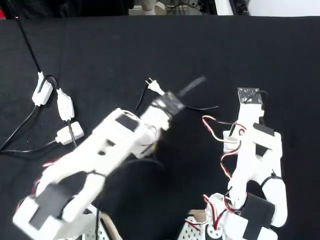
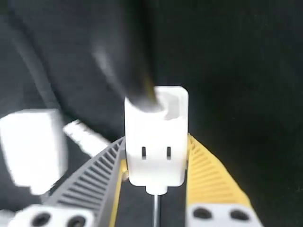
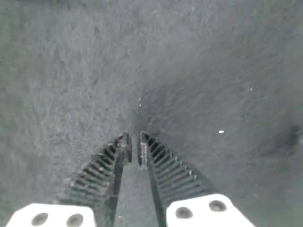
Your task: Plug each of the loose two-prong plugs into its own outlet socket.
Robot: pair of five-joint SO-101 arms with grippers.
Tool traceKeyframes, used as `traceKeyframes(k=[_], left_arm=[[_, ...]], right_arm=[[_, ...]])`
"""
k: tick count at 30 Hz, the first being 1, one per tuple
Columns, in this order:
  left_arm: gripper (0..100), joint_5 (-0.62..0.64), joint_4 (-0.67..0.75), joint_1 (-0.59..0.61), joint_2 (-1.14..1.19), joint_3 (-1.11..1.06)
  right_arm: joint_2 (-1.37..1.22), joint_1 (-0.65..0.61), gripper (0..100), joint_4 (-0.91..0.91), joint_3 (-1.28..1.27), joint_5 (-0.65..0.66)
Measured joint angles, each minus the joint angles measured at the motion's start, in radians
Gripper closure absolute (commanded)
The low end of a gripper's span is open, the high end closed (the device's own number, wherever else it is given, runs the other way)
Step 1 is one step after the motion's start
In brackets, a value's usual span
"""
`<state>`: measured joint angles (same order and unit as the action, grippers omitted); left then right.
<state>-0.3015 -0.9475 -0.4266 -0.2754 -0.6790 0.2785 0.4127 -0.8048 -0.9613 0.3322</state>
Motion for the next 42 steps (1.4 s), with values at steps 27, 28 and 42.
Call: traceKeyframes(k=[27, 28, 42], left_arm=[[94, -0.002, 0.186, 0.95, 0.227, 0.207], [91, 0.003, 0.186, 0.95, 0.256, 0.222], [74, 0.032, -0.152, 0.984, 0.218, 0.382]], right_arm=[[0.0, 0.0, 97.0, 0.021, -0.005, 0.0], [0.0, 0.0, 97.0, 0.023, -0.005, 0.0], [0.0, 0.0, 97.0, 0.025, -0.005, 0.0]])
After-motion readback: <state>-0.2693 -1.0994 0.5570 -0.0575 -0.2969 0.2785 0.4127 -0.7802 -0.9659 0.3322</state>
